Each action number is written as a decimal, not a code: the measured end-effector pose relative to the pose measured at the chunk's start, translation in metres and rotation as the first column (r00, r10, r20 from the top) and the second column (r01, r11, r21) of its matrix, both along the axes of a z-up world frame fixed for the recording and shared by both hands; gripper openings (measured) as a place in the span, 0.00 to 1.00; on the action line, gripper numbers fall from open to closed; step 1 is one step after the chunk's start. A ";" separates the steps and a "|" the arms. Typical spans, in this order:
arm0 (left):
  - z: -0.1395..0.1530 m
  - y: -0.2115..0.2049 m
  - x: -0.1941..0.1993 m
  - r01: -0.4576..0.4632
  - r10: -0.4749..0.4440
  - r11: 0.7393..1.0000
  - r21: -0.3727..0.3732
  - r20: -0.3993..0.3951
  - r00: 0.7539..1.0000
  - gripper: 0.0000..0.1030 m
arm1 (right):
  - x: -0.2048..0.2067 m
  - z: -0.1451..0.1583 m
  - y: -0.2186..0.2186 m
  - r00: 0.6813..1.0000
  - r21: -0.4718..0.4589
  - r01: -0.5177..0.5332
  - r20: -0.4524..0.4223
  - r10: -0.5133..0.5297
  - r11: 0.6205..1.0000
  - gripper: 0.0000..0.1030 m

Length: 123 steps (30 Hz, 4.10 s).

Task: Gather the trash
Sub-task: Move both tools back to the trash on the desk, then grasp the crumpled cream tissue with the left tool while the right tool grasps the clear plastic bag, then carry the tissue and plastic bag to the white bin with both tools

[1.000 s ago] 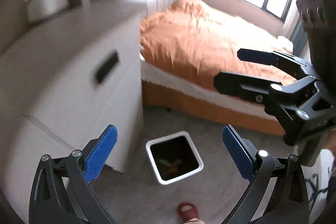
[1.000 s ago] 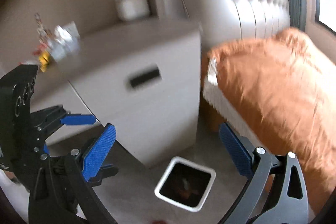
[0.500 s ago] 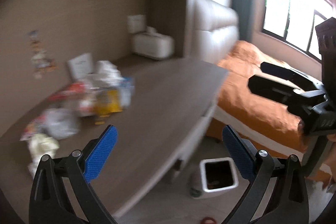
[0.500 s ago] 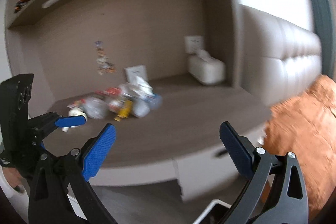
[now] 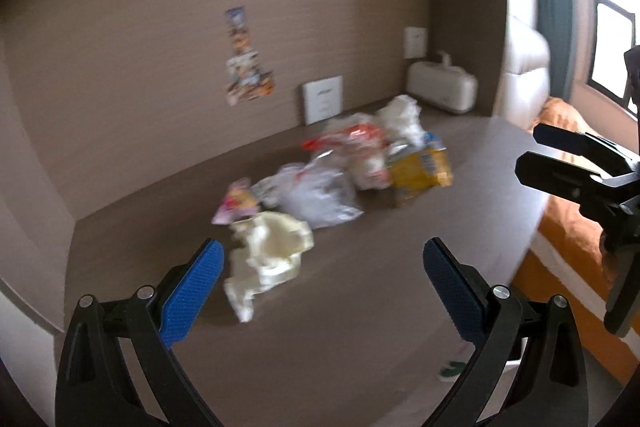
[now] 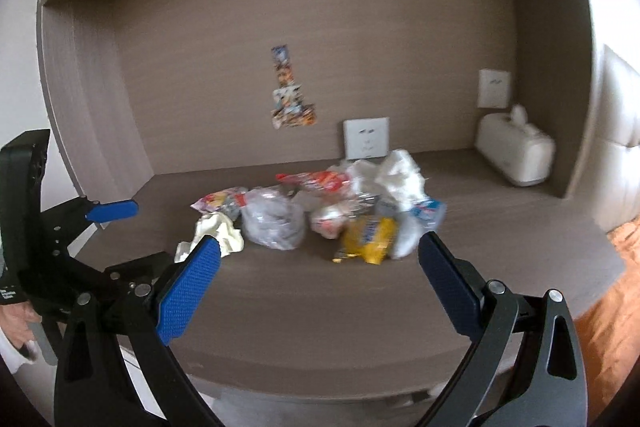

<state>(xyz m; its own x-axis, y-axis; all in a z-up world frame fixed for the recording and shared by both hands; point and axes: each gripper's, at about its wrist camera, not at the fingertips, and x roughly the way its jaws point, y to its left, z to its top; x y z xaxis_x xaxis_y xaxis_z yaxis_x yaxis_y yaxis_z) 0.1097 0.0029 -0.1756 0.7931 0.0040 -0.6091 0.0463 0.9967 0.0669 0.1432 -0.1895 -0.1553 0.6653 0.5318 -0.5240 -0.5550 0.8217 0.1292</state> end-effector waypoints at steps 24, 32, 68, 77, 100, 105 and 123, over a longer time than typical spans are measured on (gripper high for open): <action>-0.088 0.066 0.083 0.079 -0.103 0.991 -0.113 -0.224 0.969 0.57 | 0.097 -0.085 0.141 0.973 -0.150 -0.163 -0.187 0.134 0.975 0.59; -0.089 0.060 0.084 0.094 -0.121 0.988 -0.126 -0.236 0.964 0.28 | 0.091 -0.085 0.147 0.971 -0.192 -0.188 -0.183 0.153 0.963 0.11; 0.049 -0.059 -0.032 0.272 -0.272 0.962 0.001 -0.035 0.962 0.25 | -0.062 0.050 -0.020 0.998 -0.076 0.059 -0.001 -0.059 0.995 0.09; 0.044 -0.167 -0.024 0.482 -0.482 0.876 -0.008 -0.056 0.875 0.25 | -0.094 0.048 -0.130 0.954 -0.062 0.295 -0.031 -0.297 0.954 0.09; -0.162 -0.419 0.004 0.754 -0.723 0.653 -0.072 -0.356 0.592 0.25 | -0.113 -0.132 -0.337 0.750 -0.113 0.576 -0.321 -0.578 0.809 0.09; -0.249 -0.449 0.020 0.760 -0.710 0.644 -0.084 -0.437 0.553 0.25 | -0.093 -0.220 -0.364 0.732 -0.117 0.563 -0.388 -0.560 0.818 0.09; -0.519 -0.502 0.055 0.737 -0.634 0.657 -0.158 -0.645 0.427 0.56 | -0.057 -0.492 -0.404 0.653 -0.163 0.483 -0.588 -0.478 0.861 0.23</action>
<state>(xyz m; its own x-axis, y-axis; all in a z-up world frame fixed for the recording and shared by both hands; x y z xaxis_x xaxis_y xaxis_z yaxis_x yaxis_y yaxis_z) 0.1645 -0.4988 -0.6943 0.0223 -0.2518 -0.9675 0.7892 0.5986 -0.1376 0.0863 -0.5931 -0.6470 0.3854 0.2327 -0.8930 0.1095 0.9493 0.2946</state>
